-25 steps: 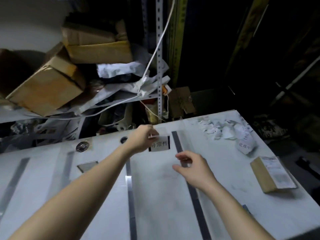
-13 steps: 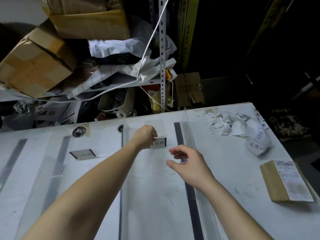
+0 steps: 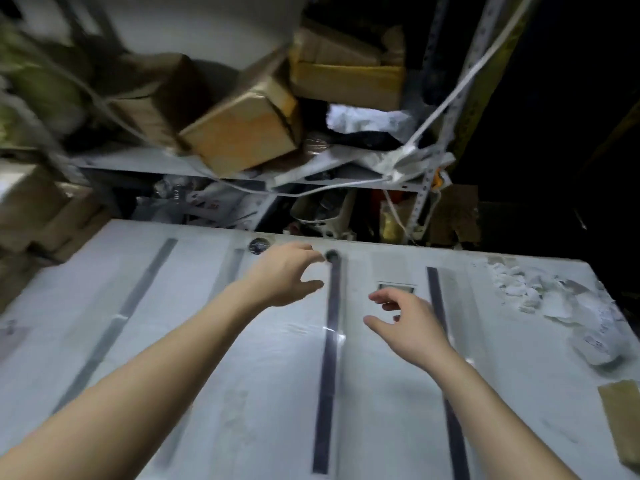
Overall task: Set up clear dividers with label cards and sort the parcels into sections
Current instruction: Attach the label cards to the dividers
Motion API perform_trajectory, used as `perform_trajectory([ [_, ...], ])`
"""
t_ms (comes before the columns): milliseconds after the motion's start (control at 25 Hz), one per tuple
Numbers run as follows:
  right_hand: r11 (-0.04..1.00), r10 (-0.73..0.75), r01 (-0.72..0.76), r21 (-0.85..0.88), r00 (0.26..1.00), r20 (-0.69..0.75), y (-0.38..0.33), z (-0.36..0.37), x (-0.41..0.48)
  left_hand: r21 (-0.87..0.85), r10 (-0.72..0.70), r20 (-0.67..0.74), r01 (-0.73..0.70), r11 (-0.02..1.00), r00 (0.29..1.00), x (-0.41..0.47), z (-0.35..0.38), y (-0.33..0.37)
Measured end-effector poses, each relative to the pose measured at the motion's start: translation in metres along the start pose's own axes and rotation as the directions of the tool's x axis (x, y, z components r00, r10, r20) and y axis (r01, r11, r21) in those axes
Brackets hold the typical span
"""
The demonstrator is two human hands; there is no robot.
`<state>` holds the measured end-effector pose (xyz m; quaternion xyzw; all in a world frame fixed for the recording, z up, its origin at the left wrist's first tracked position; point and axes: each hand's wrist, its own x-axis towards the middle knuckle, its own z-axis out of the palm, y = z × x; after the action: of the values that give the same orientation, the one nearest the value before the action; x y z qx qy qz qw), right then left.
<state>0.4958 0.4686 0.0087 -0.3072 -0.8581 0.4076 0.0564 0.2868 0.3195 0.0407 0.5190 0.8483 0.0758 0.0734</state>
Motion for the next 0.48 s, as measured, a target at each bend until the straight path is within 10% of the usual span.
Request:
perform_trajectory([
  [480,0.835,-0.393,0.466,-0.294,0.878,0.274,-0.302,0.268,-0.109,0.146,-0.606,-0.106,0.615,0.775,0.788,-0.480,-0.066,-0.304],
])
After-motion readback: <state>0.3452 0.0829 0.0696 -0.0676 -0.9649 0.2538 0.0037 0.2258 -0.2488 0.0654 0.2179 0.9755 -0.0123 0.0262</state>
